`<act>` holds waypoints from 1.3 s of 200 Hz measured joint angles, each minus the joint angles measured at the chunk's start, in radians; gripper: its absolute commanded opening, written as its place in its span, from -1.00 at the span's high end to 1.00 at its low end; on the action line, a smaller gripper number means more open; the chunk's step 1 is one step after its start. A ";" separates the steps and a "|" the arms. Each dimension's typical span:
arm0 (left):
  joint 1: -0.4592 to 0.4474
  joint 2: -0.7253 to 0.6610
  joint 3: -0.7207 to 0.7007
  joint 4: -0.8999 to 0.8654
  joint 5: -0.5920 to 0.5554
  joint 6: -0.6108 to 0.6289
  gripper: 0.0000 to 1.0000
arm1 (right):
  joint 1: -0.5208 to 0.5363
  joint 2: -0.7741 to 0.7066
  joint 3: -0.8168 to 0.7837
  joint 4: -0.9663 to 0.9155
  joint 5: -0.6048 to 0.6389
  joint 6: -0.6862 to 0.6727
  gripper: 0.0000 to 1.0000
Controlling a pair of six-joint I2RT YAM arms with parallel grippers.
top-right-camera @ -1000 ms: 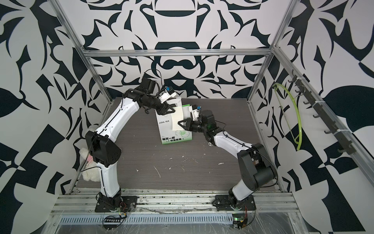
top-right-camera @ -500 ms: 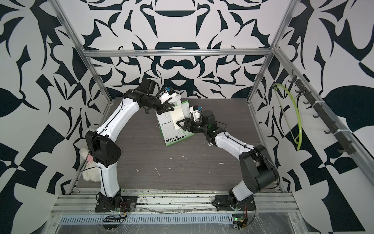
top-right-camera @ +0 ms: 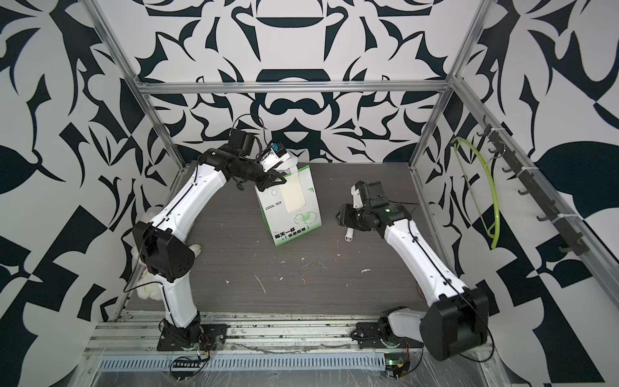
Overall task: Staple the receipts to the bags
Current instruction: Pick up the stapler from the center of the board.
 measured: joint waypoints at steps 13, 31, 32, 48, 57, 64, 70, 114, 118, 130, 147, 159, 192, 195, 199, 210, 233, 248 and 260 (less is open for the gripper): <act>-0.002 -0.008 -0.016 0.002 0.001 0.009 1.00 | 0.000 0.046 -0.006 -0.033 0.039 -0.018 -0.19; -0.003 -0.016 -0.042 0.000 0.001 0.019 1.00 | -0.006 0.089 -0.010 -0.060 0.085 -0.025 -0.18; -0.004 -0.016 -0.043 0.001 0.001 0.020 1.00 | -0.007 0.091 -0.010 -0.060 0.087 -0.025 -0.17; -0.006 -0.019 -0.061 0.007 0.004 0.031 1.00 | -0.015 0.114 -0.011 -0.060 0.100 -0.028 -0.03; -0.009 -0.023 -0.066 0.011 0.004 0.036 1.00 | -0.021 0.128 -0.011 -0.057 0.102 -0.030 0.02; -0.010 -0.028 -0.070 0.014 0.004 0.039 1.00 | -0.027 0.141 -0.011 -0.053 0.102 -0.027 0.05; -0.011 -0.032 -0.074 0.015 0.004 0.041 1.00 | -0.031 0.151 -0.011 -0.048 0.101 -0.025 0.06; -0.022 -0.043 -0.094 0.022 0.004 0.053 1.00 | -0.073 0.230 -0.012 -0.002 0.094 -0.015 0.09; -0.023 -0.043 -0.095 0.023 0.004 0.053 1.00 | -0.077 0.235 -0.012 0.003 0.092 -0.015 0.08; -0.026 -0.043 -0.095 0.023 0.003 0.054 1.00 | -0.087 0.251 -0.012 0.018 0.085 -0.014 0.04; -0.030 -0.043 -0.095 0.024 0.003 0.056 1.00 | -0.099 0.277 -0.012 0.035 0.079 -0.019 0.01; -0.033 -0.043 -0.095 0.024 0.003 0.056 1.00 | -0.109 0.303 -0.012 0.046 0.069 -0.020 0.01; -0.035 -0.043 -0.095 0.024 0.003 0.057 1.00 | -0.125 0.369 -0.012 0.071 0.037 -0.032 0.05; -0.036 -0.043 -0.095 0.024 0.003 0.057 1.00 | -0.125 0.373 -0.012 0.073 0.035 -0.034 0.05; -0.036 -0.043 -0.095 0.024 0.003 0.057 1.00 | -0.126 0.380 -0.012 0.075 0.031 -0.036 0.06; -0.037 -0.043 -0.095 0.024 0.002 0.057 1.00 | -0.127 0.397 -0.012 0.083 0.022 -0.041 0.06; -0.039 -0.044 -0.095 0.023 0.001 0.058 1.00 | -0.127 0.416 -0.012 0.097 0.017 -0.043 0.07; -0.039 -0.043 -0.095 0.023 0.000 0.059 1.00 | -0.127 0.425 -0.012 0.105 0.016 -0.043 0.06; -0.039 -0.043 -0.095 0.023 0.000 0.059 1.00 | -0.127 0.432 -0.009 0.109 0.016 -0.042 0.07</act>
